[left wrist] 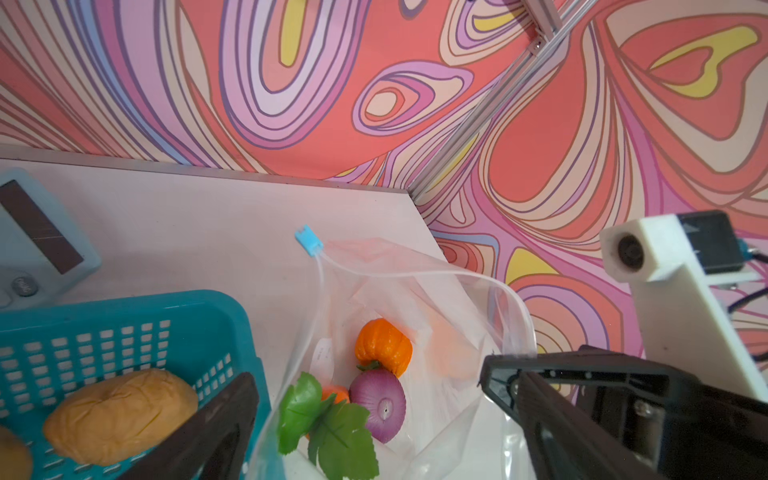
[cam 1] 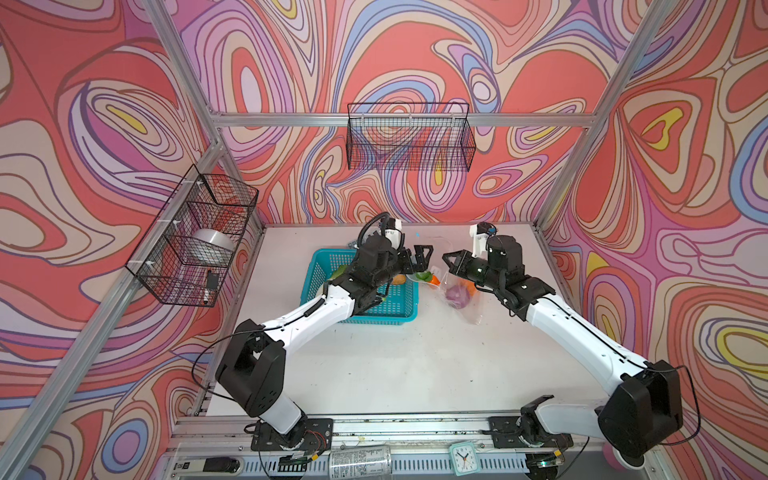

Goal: Place the food in the zip-top bag and seal the zipper
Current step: 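Carry the carrot with the left gripper into the bag and release it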

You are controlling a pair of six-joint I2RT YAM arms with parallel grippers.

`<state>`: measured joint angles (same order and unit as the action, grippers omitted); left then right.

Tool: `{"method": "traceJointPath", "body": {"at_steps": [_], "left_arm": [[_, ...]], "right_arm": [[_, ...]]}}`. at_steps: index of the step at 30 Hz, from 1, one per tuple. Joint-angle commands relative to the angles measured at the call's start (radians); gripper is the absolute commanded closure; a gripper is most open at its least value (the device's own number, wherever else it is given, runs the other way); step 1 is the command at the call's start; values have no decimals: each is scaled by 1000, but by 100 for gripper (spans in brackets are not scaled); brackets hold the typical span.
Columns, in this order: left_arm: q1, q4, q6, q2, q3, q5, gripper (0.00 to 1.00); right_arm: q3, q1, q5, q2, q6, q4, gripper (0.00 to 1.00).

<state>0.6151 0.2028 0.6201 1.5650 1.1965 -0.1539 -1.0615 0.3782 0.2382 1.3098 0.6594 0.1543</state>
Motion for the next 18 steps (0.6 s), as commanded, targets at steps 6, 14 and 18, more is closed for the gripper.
{"method": "traceJointPath", "body": {"at_steps": [6,14,18], "left_arm": [[-106,-335,-93,-68,30,-21,2],[-205,-686,-329,-72,77,-9,9],[-218,-797,-476,-67,87,32,11]], "right_arm": [[-22,-5,-82,-69,-83,37,100],[3,-5,-69,-49,-77,27,100],[11,-5,-68,-46,-79,22,100]]}}
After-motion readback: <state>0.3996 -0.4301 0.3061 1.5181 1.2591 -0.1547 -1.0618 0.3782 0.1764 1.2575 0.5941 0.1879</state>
